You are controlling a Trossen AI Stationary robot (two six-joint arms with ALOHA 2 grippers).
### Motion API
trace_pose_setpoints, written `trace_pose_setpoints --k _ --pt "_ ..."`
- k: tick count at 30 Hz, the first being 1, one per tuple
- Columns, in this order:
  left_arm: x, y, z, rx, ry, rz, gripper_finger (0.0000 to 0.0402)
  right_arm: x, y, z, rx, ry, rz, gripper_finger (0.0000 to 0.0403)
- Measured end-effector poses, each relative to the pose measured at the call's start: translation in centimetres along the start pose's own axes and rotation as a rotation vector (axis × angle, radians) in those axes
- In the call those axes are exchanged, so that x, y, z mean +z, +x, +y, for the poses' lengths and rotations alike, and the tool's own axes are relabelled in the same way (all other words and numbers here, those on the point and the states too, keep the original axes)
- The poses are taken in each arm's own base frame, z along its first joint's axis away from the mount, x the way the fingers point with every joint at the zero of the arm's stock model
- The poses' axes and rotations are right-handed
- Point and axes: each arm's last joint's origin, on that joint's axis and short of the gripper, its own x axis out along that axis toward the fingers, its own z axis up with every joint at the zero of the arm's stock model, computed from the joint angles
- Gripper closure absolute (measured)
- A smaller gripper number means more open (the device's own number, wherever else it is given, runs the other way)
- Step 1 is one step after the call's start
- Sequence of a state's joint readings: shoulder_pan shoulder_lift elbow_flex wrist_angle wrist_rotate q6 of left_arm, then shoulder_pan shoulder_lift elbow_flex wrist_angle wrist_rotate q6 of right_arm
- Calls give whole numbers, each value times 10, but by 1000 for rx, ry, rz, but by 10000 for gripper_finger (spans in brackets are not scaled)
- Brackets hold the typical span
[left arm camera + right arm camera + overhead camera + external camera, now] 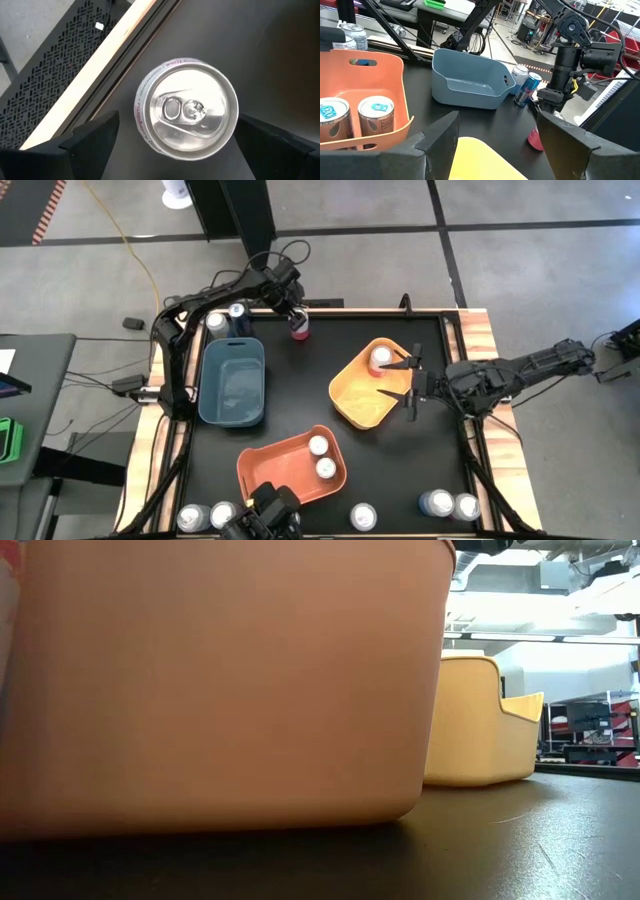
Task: Sort soda cans
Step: Put the pink soda can into the yellow bin
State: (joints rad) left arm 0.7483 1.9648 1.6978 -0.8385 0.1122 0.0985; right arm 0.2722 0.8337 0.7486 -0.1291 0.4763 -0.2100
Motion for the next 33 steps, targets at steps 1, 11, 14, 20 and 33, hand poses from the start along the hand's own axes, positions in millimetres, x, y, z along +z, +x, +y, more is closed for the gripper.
trace_pose_setpoints --k 1,11,14,20,33 --pt "0 0 0 0 0 -3 21 0 0 0 0 0 0 121" --pt "2 0 0 -15 -10 -26 21 0 0 0 0 1 -1 121" --pt "2 0 0 -15 -15 -27 21 0 0 0 0 1 -1 121" --pt "2 13 -1 -22 -26 -10 21 0 0 0 0 3 -1 121" --pt "4 41 -2 -33 -31 1 34 0 0 0 2 16 3 121"
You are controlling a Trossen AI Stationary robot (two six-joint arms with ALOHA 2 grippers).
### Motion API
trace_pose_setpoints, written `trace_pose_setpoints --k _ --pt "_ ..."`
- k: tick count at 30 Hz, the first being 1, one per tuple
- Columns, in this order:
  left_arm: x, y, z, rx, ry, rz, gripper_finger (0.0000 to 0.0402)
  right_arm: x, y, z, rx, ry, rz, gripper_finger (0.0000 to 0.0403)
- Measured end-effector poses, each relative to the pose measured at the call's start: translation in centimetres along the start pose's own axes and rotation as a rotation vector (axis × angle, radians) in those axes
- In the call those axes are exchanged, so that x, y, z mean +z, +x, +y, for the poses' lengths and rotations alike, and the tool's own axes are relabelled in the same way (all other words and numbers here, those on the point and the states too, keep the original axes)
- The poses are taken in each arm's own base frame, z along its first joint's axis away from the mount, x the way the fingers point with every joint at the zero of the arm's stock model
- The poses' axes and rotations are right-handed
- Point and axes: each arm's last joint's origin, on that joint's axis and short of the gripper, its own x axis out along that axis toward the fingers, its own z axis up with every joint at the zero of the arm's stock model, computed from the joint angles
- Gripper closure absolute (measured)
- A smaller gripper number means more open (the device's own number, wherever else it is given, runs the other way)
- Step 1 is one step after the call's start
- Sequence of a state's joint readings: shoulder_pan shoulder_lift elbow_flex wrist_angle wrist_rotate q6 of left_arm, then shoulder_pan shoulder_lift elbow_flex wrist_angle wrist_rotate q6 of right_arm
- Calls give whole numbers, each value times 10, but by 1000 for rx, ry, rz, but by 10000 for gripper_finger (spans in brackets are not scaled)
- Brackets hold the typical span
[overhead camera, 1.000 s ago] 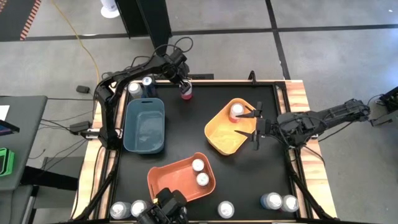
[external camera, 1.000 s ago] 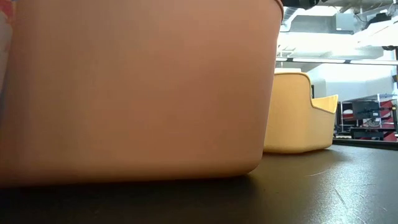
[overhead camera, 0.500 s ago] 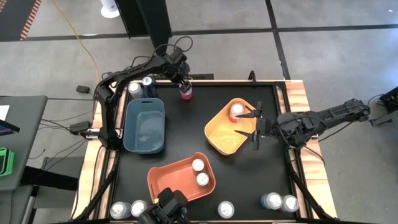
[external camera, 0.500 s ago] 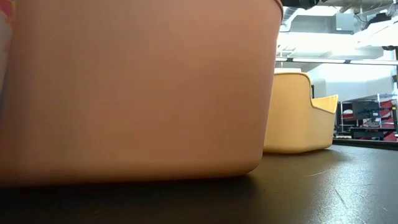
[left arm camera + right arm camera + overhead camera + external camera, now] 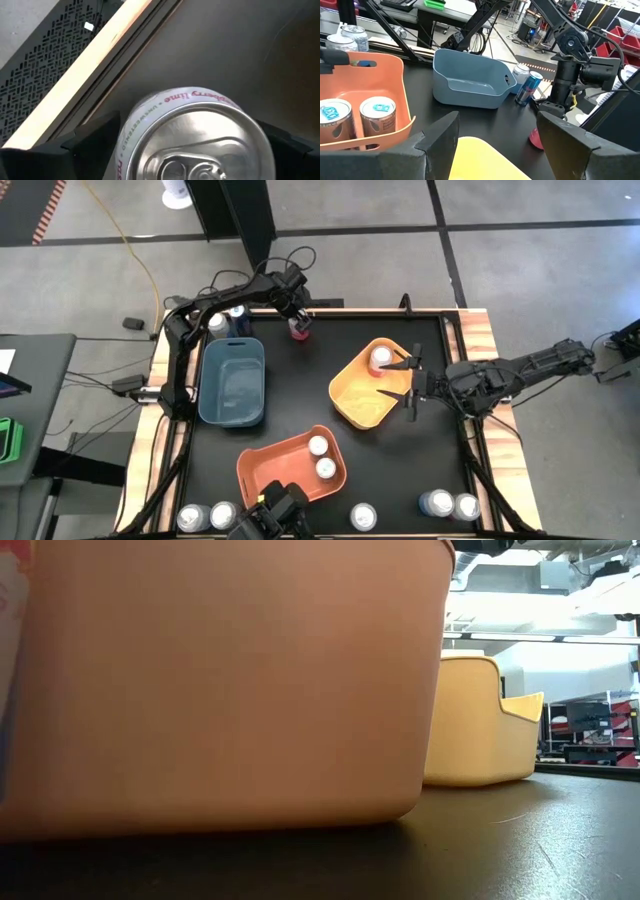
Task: Sort soda cans
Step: Put the pink soda can into the yellow bin
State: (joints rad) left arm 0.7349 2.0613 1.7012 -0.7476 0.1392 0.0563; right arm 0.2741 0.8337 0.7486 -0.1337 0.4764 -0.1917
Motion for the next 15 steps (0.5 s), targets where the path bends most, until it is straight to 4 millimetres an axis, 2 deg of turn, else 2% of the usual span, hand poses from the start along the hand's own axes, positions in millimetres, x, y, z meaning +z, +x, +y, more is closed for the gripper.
trace_pose_setpoints --k 7,15 --pt "0 0 0 -3 13 2 101 0 0 0 -1 0 1 121" --pt "4 -7 -3 -8 55 15 104 0 0 0 -1 0 1 121"
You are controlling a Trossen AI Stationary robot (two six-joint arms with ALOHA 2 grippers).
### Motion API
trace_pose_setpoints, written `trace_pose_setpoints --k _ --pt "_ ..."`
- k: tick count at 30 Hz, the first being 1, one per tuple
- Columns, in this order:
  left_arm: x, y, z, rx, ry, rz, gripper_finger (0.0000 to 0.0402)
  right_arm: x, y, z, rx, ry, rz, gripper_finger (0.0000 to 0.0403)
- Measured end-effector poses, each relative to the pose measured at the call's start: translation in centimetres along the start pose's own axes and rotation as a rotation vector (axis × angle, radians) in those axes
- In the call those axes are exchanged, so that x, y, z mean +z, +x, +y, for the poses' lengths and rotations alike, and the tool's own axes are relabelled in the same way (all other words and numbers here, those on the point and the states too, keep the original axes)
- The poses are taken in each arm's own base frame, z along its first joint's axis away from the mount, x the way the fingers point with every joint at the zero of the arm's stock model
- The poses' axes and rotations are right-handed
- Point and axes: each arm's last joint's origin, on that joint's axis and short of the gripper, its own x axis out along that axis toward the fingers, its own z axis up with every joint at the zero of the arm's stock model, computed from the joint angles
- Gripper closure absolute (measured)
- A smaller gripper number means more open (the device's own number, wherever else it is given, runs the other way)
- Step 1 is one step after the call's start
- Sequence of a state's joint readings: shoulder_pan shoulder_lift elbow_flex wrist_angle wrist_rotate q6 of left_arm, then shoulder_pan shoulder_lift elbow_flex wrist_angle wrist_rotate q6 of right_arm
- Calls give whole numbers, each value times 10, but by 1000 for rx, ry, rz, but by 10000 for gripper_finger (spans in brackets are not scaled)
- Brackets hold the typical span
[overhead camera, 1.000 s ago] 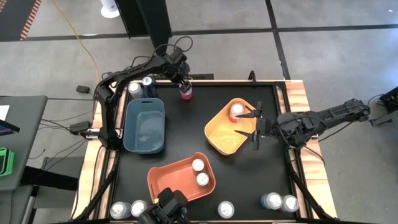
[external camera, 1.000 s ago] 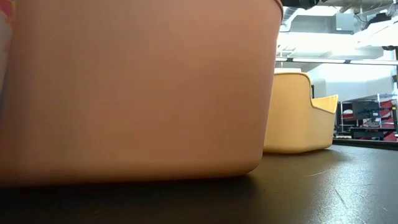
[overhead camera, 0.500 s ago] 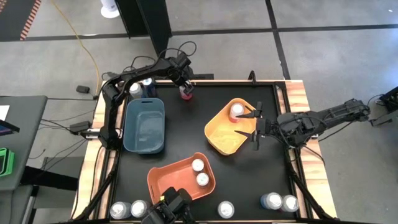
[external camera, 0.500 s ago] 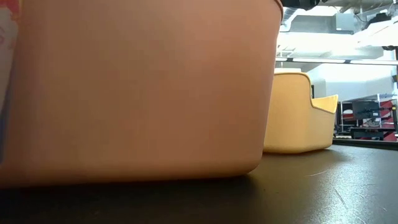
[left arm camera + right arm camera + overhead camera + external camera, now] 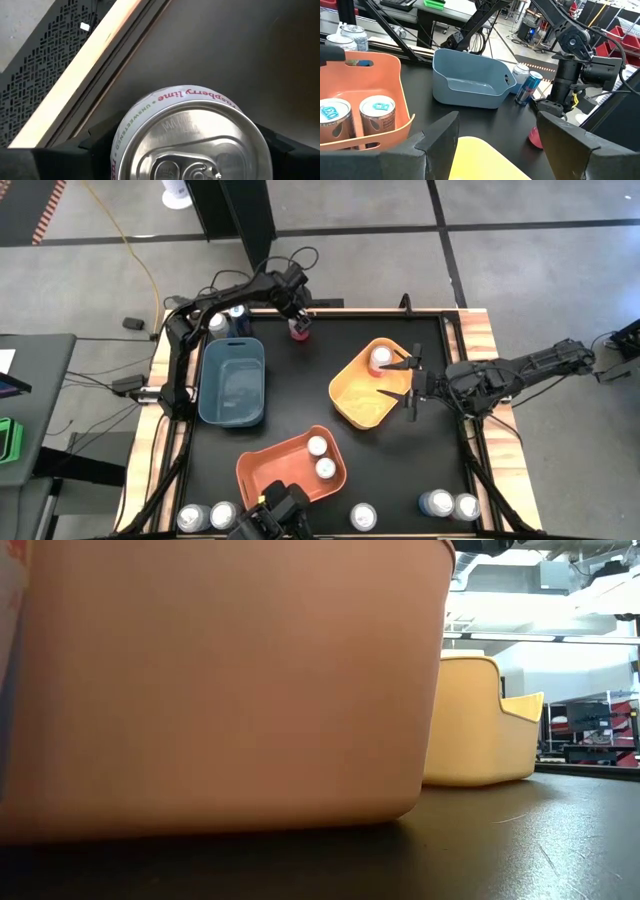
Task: Sort soda cans
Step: Put the pink soda can into the yellow bin
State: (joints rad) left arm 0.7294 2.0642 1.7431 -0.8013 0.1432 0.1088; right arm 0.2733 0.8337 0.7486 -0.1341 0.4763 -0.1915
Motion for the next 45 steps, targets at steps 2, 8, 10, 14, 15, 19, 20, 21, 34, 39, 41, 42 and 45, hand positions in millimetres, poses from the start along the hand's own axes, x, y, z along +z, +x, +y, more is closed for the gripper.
trace_pose_setpoints --k 2,8,10,14,15,19,20,21,34,39,41,42,45 --pt "5 -6 -1 0 11 -9 104 0 0 0 0 0 0 121" --pt "20 -33 -14 -5 84 -22 104 0 0 0 0 0 0 121" --pt "26 -45 -23 -14 132 -27 104 0 0 0 0 -1 0 121" --pt "39 -68 -53 -36 251 -65 104 1 -3 -2 -2 -12 -9 121" --pt "41 -73 -63 -43 291 -80 104 2 -5 -3 -3 -8 -17 121" --pt "48 -90 -110 -87 482 -148 104 5 -14 -8 -18 13 -51 121" --pt "48 -93 -123 -99 539 -164 104 5 -17 -10 -23 22 -60 121" --pt "48 -96 -136 -111 592 -180 104 6 -19 -12 -30 31 -63 121" --pt "33 -100 -238 -246 981 -357 104 3 -37 -20 -32 86 -59 121" --pt "33 -83 -237 -264 910 -369 104 2 -36 -20 -31 85 -56 121" --pt "33 -77 -234 -265 871 -358 104 2 -36 -20 -31 84 -56 121" --pt "34 -75 -233 -264 859 -363 104 2 -36 -20 -31 84 -56 121" --pt "37 -69 -232 -264 821 -391 104 2 -36 -20 -31 85 -57 121"
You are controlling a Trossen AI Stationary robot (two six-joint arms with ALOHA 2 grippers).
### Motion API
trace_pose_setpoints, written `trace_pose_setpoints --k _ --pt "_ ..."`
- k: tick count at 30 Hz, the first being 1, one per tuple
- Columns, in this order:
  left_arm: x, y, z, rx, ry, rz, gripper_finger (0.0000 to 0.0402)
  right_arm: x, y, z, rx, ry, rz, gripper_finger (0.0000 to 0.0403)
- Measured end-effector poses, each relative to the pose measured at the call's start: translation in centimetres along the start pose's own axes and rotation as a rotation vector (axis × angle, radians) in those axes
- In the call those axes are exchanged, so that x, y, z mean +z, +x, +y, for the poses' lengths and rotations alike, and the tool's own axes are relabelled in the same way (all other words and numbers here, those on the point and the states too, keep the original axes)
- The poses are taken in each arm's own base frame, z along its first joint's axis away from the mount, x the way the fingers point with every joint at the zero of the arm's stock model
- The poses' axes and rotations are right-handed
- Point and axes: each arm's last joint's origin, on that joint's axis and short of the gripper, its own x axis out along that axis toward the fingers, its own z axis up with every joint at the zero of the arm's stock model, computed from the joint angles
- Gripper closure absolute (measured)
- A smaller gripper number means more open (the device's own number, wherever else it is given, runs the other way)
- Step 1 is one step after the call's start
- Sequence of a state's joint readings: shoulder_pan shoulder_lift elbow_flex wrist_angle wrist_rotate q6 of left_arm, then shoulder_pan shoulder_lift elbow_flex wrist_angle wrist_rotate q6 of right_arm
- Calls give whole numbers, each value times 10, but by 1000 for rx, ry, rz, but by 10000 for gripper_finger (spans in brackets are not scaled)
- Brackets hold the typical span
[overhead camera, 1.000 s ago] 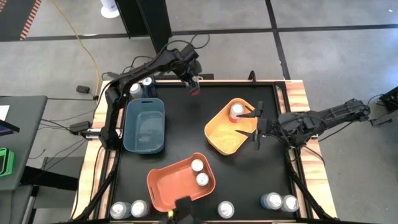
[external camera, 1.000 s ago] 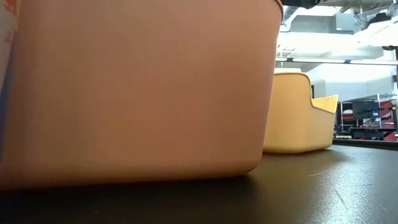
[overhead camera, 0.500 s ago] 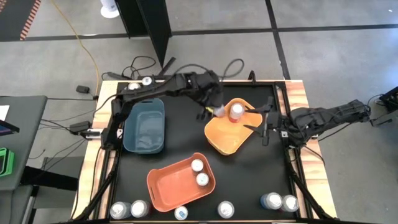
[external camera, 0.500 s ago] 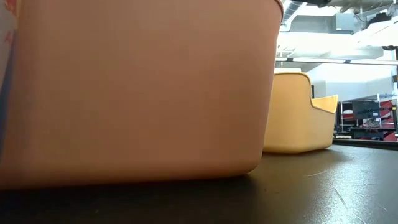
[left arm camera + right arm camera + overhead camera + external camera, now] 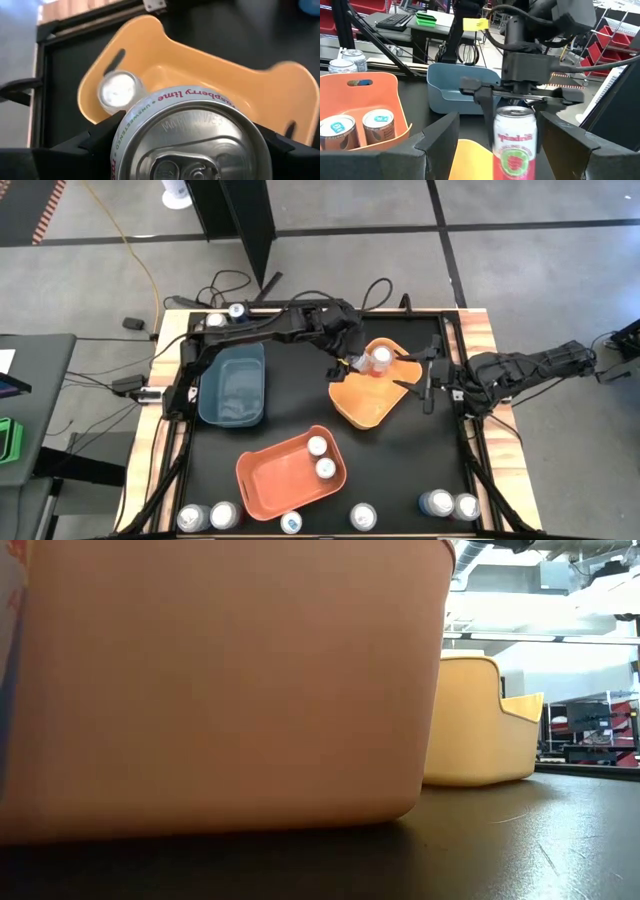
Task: Sort soda cans
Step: Put the pink soda can into the yellow bin
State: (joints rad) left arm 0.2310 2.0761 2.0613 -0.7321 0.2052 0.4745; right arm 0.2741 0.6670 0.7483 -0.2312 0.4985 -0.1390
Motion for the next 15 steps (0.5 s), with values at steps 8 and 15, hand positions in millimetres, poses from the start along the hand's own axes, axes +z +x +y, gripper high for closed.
trace_pose_setpoints --k 8,15 --pt "-11 27 -2 -41 -61 39 104 1 0 0 0 -11 -7 121" --pt "-19 50 0 -34 -78 56 104 1 -1 2 11 -17 -8 121"
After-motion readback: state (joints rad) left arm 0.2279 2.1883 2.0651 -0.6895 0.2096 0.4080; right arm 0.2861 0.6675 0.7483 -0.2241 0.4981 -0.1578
